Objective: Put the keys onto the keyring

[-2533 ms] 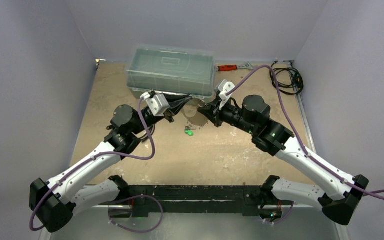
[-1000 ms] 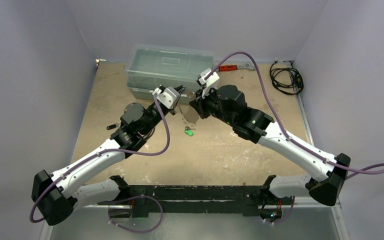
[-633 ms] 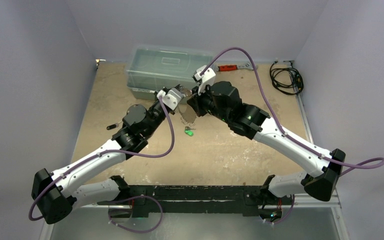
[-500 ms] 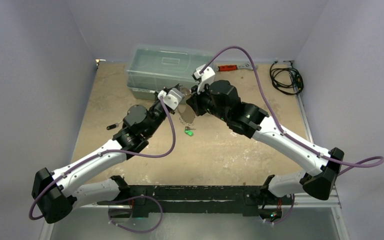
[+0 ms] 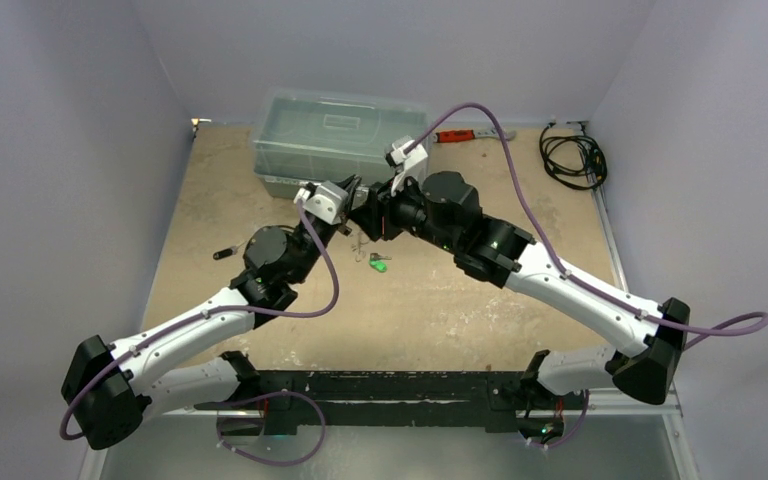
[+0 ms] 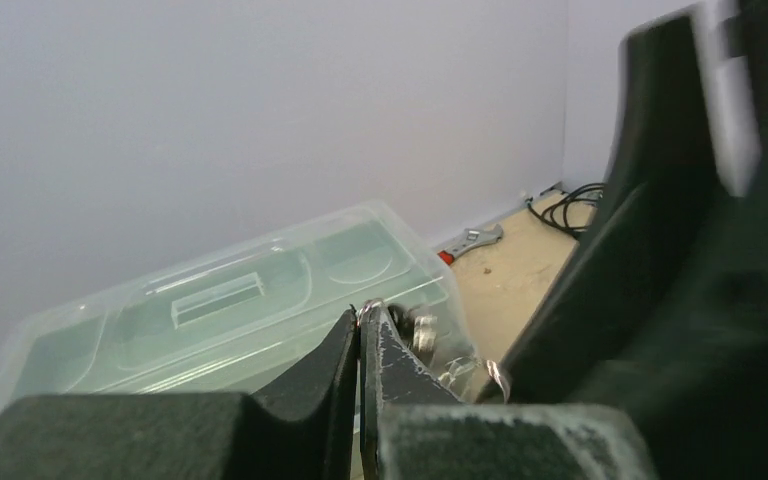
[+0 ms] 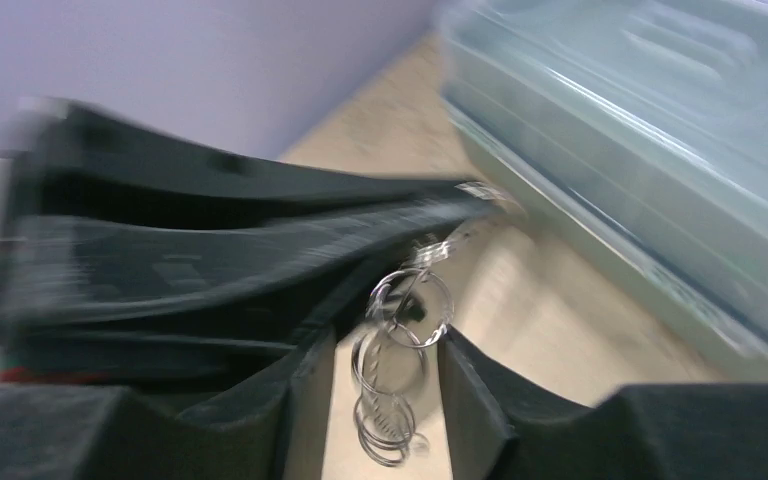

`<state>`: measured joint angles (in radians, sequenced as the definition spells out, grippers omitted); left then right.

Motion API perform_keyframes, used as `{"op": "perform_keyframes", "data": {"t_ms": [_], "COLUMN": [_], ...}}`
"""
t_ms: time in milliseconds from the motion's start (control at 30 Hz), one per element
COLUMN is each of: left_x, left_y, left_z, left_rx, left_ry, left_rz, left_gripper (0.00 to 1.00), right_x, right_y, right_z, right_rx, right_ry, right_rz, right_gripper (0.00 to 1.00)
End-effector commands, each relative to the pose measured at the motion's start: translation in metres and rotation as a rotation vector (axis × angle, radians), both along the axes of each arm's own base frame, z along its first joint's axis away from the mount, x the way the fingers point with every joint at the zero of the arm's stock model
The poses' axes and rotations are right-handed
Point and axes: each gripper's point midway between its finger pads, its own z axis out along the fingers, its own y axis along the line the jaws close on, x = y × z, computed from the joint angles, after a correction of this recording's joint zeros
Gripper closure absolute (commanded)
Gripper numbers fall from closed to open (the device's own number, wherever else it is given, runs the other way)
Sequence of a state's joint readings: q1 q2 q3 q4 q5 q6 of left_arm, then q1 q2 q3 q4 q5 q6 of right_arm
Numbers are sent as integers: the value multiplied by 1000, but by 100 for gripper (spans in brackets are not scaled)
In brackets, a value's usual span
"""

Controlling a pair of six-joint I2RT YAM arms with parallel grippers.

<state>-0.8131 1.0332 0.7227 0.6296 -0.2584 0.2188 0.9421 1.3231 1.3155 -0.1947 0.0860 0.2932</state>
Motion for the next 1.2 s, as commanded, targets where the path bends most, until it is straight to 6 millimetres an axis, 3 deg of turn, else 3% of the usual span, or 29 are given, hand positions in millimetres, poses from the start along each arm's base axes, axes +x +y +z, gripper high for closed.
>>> {"op": "perform_keyframes", "data": {"t_ms": [0, 167, 300, 433, 533, 667, 967, 1167], "left_x": [-16, -35, -54, -78, -93, -114, -149, -168], "left_y": [-10, -7, -5, -11, -15, -20, -15, -12], "left_z": [15, 32, 45, 56, 64, 74, 90, 101], "left_rx": [-123, -94, -52, -1, 51, 105, 115, 98], "left_ry": [-43, -130, -203, -293, -330, -356, -396, -424], "left_rz": [-108, -163, -221, -323, -389, -490, -612, -676], "left_gripper": [100, 100, 100, 100, 100, 100, 100, 100], "right_x": [-43, -54, -49, -55, -74, -99, -109, -104], "right_y": [10, -10, -46, -85, -104, -103, -92, -83], "right_z": [87, 77, 69, 94, 118, 134, 146, 138], "right_rx": [273, 205, 119, 122, 170, 174, 102, 72], "right_ry": [-160, -262, -385, -572, -689, -756, -759, -719], "right_rz": [170, 195, 98, 21, 42, 171, 333, 467], "right_gripper": [48, 29, 22, 21, 21, 26, 41, 51]}}
